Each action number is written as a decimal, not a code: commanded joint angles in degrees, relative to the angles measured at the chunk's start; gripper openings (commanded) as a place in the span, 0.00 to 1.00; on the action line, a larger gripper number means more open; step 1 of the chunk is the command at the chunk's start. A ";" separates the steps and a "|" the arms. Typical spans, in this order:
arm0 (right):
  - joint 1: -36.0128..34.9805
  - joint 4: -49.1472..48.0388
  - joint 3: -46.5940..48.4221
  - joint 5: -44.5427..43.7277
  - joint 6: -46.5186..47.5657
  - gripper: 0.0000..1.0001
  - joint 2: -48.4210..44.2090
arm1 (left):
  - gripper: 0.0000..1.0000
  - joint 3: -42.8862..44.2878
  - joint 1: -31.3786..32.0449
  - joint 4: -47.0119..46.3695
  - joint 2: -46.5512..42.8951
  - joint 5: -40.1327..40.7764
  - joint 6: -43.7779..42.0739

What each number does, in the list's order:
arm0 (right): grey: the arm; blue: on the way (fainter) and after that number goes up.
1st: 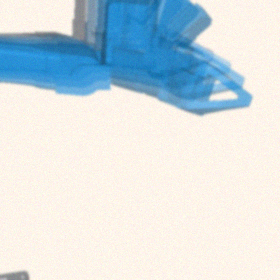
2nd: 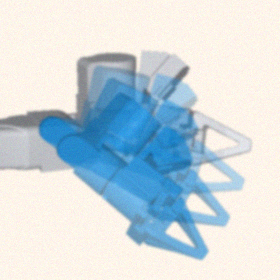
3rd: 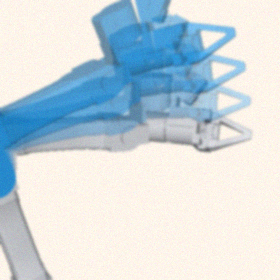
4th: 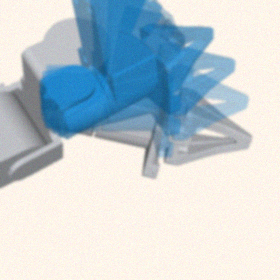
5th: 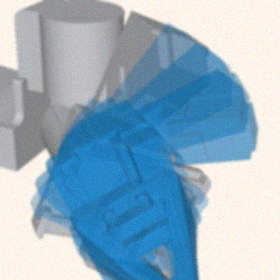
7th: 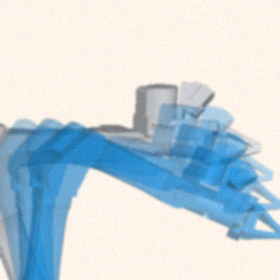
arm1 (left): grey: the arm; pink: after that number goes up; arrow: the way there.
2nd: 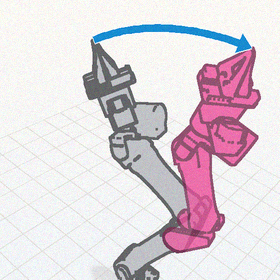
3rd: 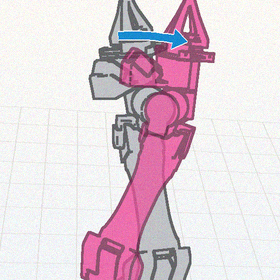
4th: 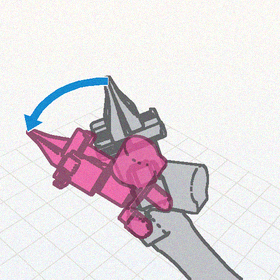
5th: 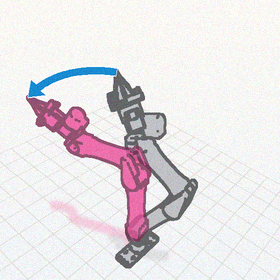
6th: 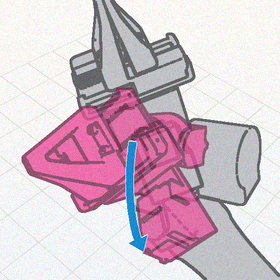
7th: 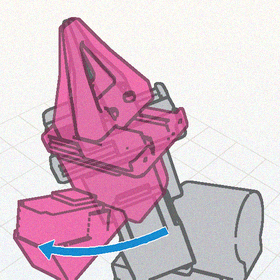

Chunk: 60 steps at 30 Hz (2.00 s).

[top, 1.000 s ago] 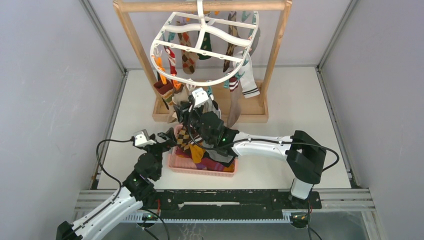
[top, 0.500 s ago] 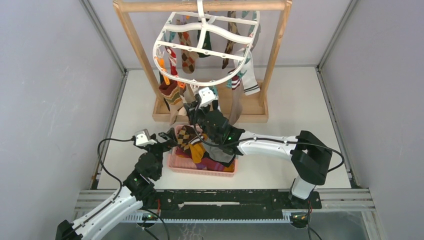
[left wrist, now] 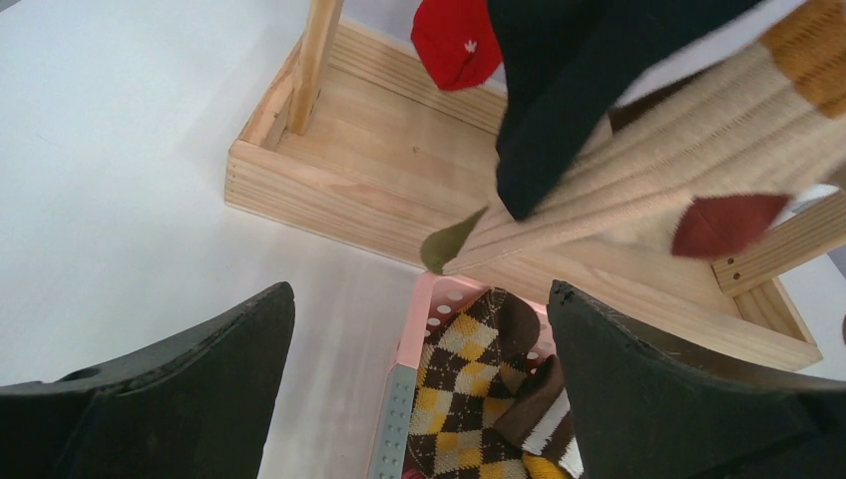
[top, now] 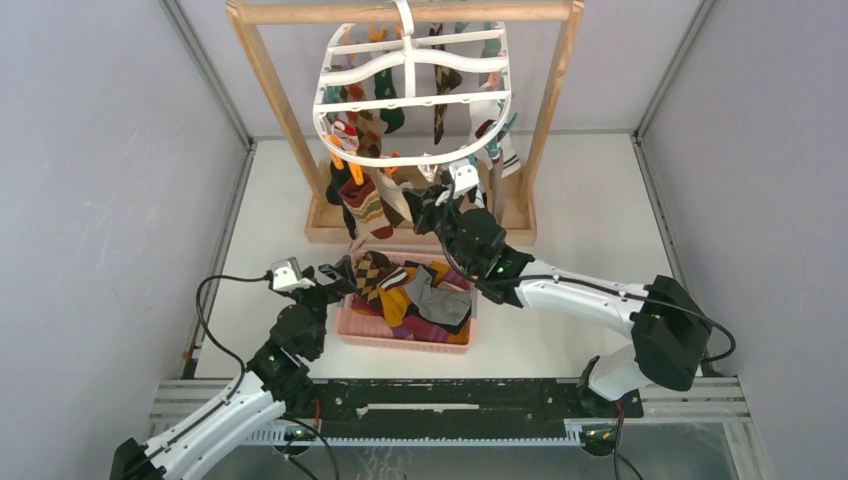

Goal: Remove the socks clipped to the hanger
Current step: Adjust the hanger on the clothesline.

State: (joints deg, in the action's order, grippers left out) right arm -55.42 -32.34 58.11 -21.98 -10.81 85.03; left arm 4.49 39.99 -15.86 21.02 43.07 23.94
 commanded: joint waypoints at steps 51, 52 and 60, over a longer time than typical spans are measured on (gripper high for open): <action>28.75 7.39 -12.72 16.91 -12.27 0.07 -21.56 | 1.00 1.27 0.56 -2.33 2.05 -2.64 -0.93; 28.70 7.96 -12.81 17.22 -12.24 0.13 -21.76 | 1.00 1.30 0.56 -2.34 2.06 -2.64 -0.98; 27.97 10.76 -16.99 15.74 -11.43 0.46 -27.45 | 1.00 1.66 1.45 -2.11 2.62 -2.56 -1.25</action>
State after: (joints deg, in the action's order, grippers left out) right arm -27.05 -22.17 42.74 -5.48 -22.63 61.93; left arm 4.49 40.91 -15.99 23.11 41.32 23.90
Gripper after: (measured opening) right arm 0.427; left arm 0.996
